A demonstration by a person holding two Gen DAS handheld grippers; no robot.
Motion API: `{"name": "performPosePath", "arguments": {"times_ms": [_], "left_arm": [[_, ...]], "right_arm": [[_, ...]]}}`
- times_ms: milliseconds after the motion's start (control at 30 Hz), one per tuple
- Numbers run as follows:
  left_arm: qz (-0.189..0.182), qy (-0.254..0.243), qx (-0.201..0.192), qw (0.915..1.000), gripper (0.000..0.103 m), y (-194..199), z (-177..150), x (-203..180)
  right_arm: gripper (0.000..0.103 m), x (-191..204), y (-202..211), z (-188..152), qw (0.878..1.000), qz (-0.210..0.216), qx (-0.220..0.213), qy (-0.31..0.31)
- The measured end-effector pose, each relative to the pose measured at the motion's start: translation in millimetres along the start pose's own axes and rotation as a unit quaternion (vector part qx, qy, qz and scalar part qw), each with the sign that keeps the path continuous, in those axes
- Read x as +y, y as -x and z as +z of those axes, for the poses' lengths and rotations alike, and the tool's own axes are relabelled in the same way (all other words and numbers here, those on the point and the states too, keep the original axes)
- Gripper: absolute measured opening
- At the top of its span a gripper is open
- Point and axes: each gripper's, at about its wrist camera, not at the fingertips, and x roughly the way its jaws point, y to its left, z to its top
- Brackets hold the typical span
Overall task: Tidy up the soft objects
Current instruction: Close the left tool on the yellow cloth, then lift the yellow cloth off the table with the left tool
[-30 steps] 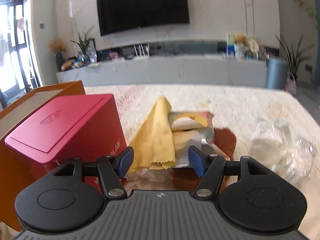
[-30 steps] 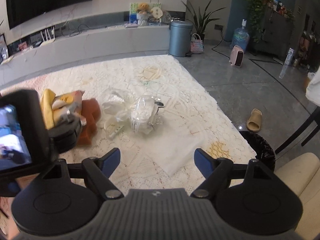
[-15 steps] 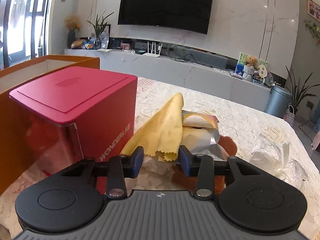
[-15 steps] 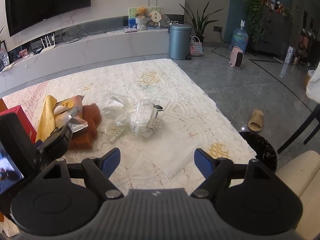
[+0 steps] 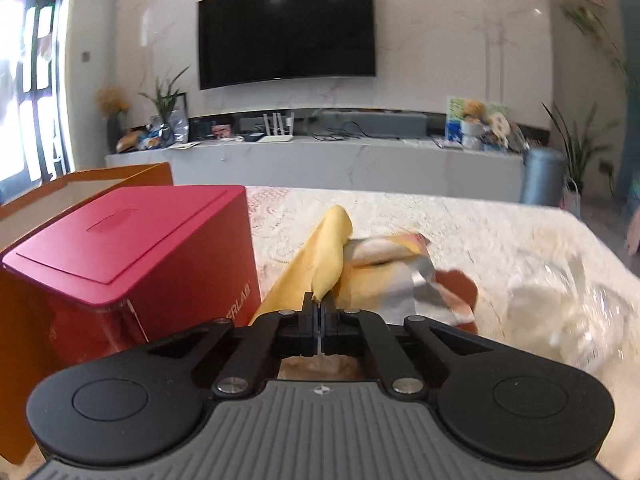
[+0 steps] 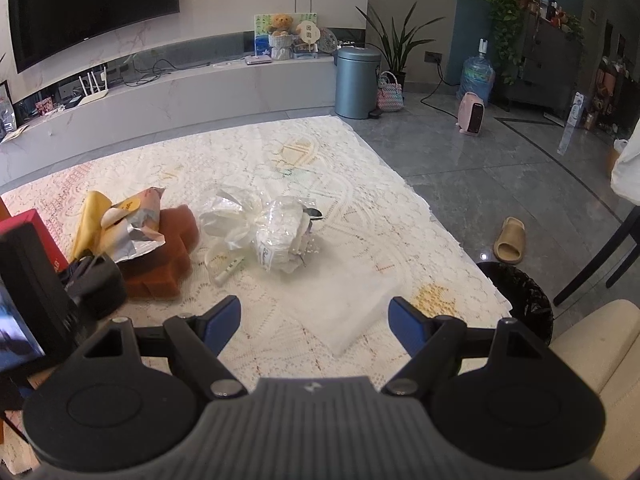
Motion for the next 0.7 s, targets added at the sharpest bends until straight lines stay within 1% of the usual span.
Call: {"name": "performPosePath", "arguments": {"times_ms": [167, 233, 300, 333, 400, 433, 533, 600, 633, 700], "left_arm": [[-0.016, -0.018, 0.002, 0.9997, 0.001, 16.7, 5.8, 3.7], [-0.044, -0.021, 0.022, 0.9986, 0.001, 25.9, 6.3, 11.0], [-0.092, -0.034, 0.053, 0.9937, 0.001, 32.9, 4.9, 22.5], [-0.118, -0.050, 0.069, 0.9894, 0.001, 36.7, 3.9, 27.8], [-0.155, -0.096, 0.099, 0.9783, 0.001, 47.0, 3.1, 37.6], [-0.176, -0.115, 0.112, 0.9713, 0.001, 52.9, 2.6, 43.1], [-0.225, -0.148, 0.156, 0.9503, 0.001, 66.8, -3.2, 57.5], [-0.244, -0.166, 0.172, 0.9398, 0.001, 72.0, -12.6, 62.2], [-0.246, -0.181, 0.171, 0.9366, 0.002, 72.8, -18.7, 61.8], [-0.241, -0.226, 0.177, 0.9272, 0.006, 69.8, -33.3, 54.1]], "right_arm": [[0.080, 1.9, -2.7, -0.1, 1.000, 0.007, 0.002, 0.000], [0.080, 1.8, -2.7, 0.3, 1.000, 0.010, 0.001, -0.003], [0.080, 1.6, -3.6, 0.7, 1.000, 0.010, 0.002, -0.005], [0.080, 1.3, -4.2, 0.8, 1.000, 0.009, 0.004, -0.006], [0.080, 0.8, -4.4, -0.4, 1.000, 0.010, 0.006, -0.008], [0.080, 1.0, -4.0, -1.1, 1.000, 0.012, 0.007, -0.007], [0.080, 0.2, -0.2, -1.8, 1.000, 0.009, 0.004, -0.009], [0.080, -2.3, 3.6, -1.1, 1.000, 0.011, -0.001, -0.016], [0.080, -3.9, 5.0, -1.1, 1.000, 0.012, -0.005, -0.021], [0.080, -6.6, 6.2, -0.8, 0.999, 0.014, -0.008, -0.028]]}}
